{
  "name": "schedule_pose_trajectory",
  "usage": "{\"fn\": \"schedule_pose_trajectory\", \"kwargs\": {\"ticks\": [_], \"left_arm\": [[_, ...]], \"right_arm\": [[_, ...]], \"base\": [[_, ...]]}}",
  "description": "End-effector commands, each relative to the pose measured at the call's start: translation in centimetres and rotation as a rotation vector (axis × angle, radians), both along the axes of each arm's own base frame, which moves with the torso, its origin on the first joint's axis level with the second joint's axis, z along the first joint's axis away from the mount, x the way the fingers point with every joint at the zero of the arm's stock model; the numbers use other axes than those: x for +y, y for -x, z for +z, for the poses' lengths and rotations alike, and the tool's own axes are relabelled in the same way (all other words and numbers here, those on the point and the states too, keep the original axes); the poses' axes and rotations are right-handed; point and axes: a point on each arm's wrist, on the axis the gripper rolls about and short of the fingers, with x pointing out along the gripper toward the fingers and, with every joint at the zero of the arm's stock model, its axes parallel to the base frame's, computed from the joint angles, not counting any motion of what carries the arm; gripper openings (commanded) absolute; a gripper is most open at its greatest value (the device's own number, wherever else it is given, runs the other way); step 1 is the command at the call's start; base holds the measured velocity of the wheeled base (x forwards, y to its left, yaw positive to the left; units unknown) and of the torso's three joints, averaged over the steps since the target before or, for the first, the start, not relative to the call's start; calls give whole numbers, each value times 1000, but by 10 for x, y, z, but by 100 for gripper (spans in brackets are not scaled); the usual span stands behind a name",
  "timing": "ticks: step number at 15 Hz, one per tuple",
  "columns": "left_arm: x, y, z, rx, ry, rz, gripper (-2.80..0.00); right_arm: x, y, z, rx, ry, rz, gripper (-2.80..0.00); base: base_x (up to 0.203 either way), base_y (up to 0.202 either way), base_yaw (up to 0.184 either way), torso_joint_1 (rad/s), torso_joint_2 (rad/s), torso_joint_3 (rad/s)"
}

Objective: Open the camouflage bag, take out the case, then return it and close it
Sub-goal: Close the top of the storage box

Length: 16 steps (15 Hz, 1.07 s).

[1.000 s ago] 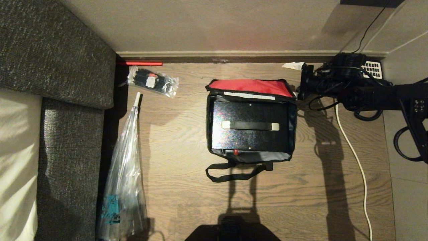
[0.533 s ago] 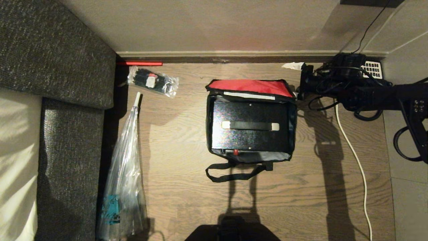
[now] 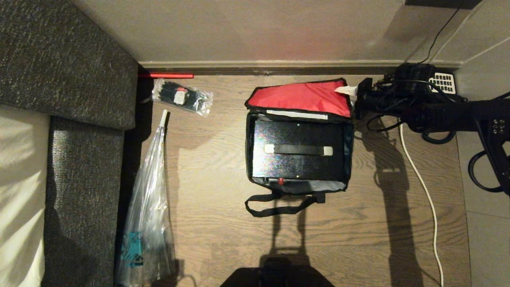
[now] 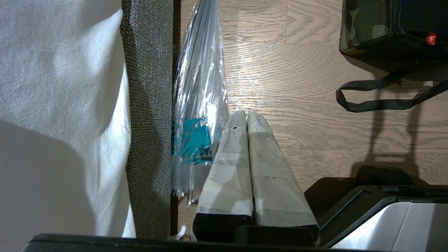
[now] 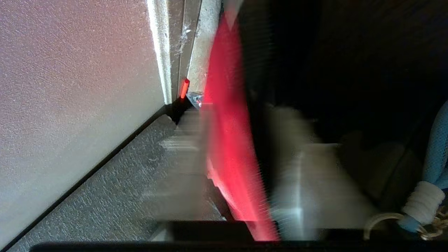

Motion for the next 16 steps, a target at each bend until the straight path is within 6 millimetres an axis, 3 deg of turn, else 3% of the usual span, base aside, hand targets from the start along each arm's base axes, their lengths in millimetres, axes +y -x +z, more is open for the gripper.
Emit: {"fn": "schedule_pose_trajectory", "kwargs": {"ticks": [1,16], "left_arm": [[0,0,0,2,0,0,-280],[0,0,0,2,0,0,-280]], "right_arm": [[0,1,3,-4,-5,5,-280],[1,24,33,-79,36,99,-280]], "base": [[0,0,0,0,0,0],[0,0,0,0,0,0]]}}
